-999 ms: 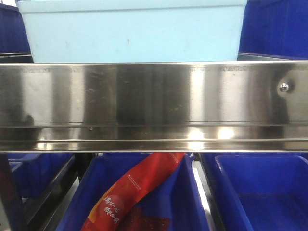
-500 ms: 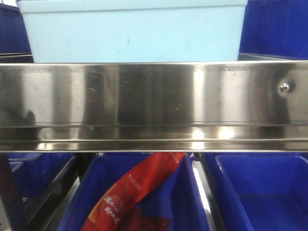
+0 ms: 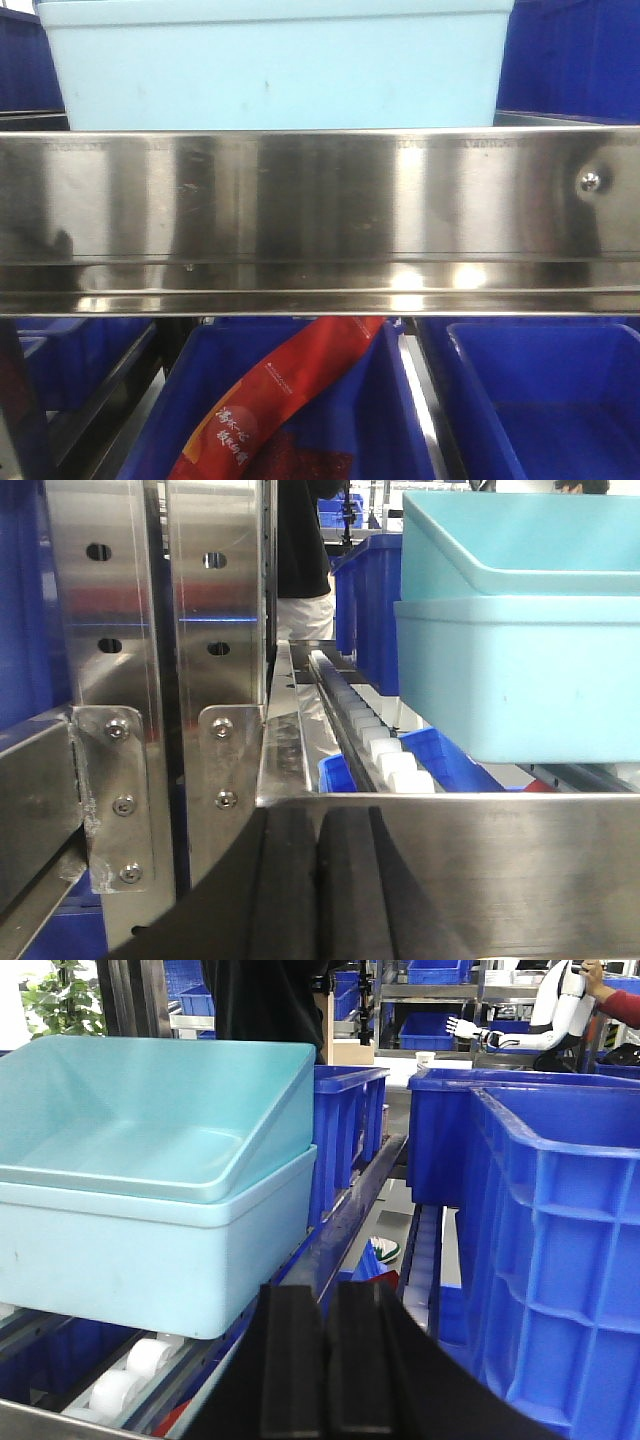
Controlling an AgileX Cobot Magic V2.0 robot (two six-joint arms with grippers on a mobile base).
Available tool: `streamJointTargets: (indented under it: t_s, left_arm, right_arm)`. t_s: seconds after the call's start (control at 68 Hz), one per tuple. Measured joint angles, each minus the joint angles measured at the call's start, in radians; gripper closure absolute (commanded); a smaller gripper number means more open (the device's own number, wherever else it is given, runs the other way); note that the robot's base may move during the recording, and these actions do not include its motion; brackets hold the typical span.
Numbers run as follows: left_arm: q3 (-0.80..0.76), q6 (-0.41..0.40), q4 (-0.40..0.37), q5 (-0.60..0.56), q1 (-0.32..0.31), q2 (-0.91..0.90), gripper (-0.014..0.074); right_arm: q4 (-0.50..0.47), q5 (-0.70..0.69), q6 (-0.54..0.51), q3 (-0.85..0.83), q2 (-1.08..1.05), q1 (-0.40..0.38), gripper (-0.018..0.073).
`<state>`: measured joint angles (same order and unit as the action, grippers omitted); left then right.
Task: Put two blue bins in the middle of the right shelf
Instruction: 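Open both grippers and lower them away from the teal bin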
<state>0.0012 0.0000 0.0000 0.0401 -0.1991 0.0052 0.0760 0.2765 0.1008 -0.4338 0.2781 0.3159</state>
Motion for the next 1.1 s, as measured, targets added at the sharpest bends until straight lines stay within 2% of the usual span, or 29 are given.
streamJointTargets:
  t_s: [0.103,0.235,0.397,0.72,1.102]
  left_arm:
    - [0.0,0.0,0.0,0.0,-0.002,0.0,0.0707]
    - [0.0,0.0,0.0,0.0,-0.002,0.0,0.0707]
    - [0.0,0.0,0.0,0.0,-0.002,0.0,0.0707]
    - [0.0,0.0,0.0,0.0,-0.002,0.0,0.0707]
    - [0.0,0.0,0.0,0.0,-0.002,0.0,0.0707]
  right_arm:
    - [-0.015,-0.013,-0.038,0.012,0.0,-0.048,0.0721]
    - [-0.107,-0.054,-0.118,0.057,-0.023,-0.162,0.0721]
    - [-0.153,-0.101,-0.138,0.173,-0.098,-0.259,0.0721]
    - [-0.157,-0.154,-0.142,0.418,-0.265,-0.27,0.0721]
    - [-0.157,-0.161,-0.142,0.431,-0.274,-0.272,0.0721]
